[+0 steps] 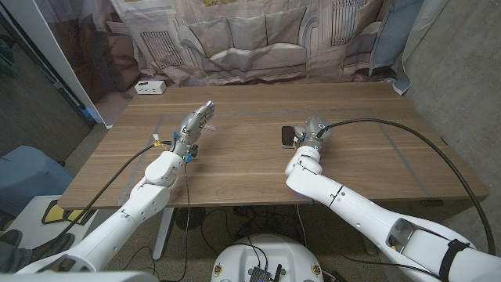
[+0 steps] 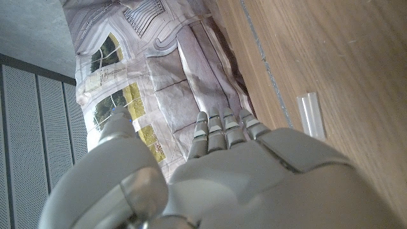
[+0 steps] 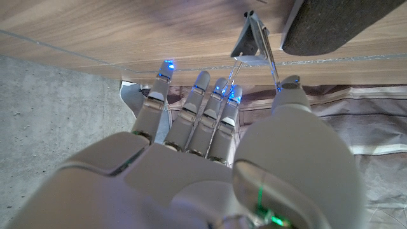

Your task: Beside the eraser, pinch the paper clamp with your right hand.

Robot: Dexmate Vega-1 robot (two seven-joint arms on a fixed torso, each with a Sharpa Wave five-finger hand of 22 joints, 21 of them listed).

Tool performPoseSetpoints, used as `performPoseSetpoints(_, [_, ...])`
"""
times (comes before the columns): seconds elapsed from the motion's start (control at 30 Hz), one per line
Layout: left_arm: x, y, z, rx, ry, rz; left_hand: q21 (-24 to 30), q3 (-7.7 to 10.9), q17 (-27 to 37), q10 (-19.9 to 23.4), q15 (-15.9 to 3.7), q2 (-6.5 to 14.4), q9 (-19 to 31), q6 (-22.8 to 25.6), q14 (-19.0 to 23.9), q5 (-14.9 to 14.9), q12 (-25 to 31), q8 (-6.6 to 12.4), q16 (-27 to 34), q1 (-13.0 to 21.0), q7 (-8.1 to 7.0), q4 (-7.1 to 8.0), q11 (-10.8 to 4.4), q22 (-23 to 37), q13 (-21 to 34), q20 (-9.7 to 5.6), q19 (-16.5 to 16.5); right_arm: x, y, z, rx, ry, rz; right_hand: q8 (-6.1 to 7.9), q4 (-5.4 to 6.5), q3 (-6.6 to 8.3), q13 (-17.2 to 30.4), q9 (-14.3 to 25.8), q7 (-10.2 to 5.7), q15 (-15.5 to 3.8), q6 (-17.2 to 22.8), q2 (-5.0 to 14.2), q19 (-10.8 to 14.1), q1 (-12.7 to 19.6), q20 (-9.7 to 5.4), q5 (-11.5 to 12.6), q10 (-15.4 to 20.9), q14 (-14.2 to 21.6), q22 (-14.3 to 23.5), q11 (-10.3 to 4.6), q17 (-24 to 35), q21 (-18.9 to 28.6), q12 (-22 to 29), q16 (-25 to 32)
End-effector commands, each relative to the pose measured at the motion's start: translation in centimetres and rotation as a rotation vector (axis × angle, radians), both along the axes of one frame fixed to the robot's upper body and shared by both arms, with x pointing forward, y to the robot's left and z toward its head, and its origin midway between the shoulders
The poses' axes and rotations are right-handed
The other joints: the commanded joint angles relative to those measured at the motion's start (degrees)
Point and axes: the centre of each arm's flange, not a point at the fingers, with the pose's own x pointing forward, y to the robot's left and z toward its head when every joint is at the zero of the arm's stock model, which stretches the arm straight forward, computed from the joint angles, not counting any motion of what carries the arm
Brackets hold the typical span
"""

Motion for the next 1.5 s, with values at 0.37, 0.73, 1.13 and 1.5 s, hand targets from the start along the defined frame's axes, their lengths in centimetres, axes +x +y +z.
performPoseSetpoints(0.37, [0.0, -0.3, 0.0, -0.003, -0.001, -0.004, -0.21, 0.49, 0.21, 0.15, -0.17, -0.08, 0.34, 0.13, 0.19, -0.03, -0.15, -0.06, -0.07, 0.74, -0.17, 0.14, -0.20, 0.31, 0.12, 0.49, 0.07, 0.6, 0.3, -0.8, -0.013, 0.010, -0.017, -0.15, -0.01, -0.45, 0.03, 0.11, -0.38, -0.18, -1.26, -0.07, -0.13, -1.16, 0.13, 0.28, -0.73, -0.81, 0.08, -0.19, -0.12, 0.19, -0.17, -0.29])
performPoseSetpoints(0.73, [0.3, -0.4, -0.1, -0.006, -0.004, -0.010, -0.21, 0.53, 0.21, 0.31, -0.14, -0.07, 0.34, 0.20, 0.23, -0.03, -0.09, -0.03, -0.05, 0.75, -0.14, 0.15, -0.32, 0.31, 0.12, 0.53, 0.08, 0.3, 0.8, -0.9, -0.021, 0.023, -0.041, -0.34, 0.50, -1.23, 0.03, 0.10, -0.50, 0.21, -2.52, -0.65, -1.14, -3.02, 0.19, 0.20, -2.11, -2.16, 0.07, -0.26, -0.31, -0.12, -0.50, -0.78])
performPoseSetpoints(1.13, [0.5, -0.2, -0.1, -0.011, -0.003, -0.011, -0.19, 0.60, 0.21, 0.28, -0.19, -0.04, 0.34, 0.26, 0.23, -0.01, -0.10, -0.02, -0.06, 0.79, -0.18, 0.16, -0.32, 0.31, 0.12, 0.51, 0.13, 0.7, 1.8, -1.2, -0.028, 0.055, -0.048, -0.84, 1.01, -2.25, 0.08, 0.09, -0.44, 1.63, -6.05, -1.48, -3.36, -5.51, 0.21, 0.37, -5.62, -5.13, 0.09, 0.24, -0.63, -0.46, -1.07, -1.71])
performPoseSetpoints(1.5, [0.6, 0.1, -0.3, -0.022, -0.002, -0.014, -0.18, 0.66, 0.21, 0.28, -0.16, -0.02, 0.34, 0.31, 0.27, 0.00, -0.11, 0.00, -0.04, 0.82, -0.10, 0.17, -0.35, 0.32, 0.12, 0.55, 0.15, 0.6, 1.9, -1.4, -0.038, 0.083, -0.057, -0.97, 1.33, -2.91, 0.14, 0.11, 0.06, 3.20, -9.70, -1.89, -5.46, -7.38, 0.23, 0.56, -9.57, -7.99, 0.11, 0.49, -0.81, -0.52, -1.30, -2.26])
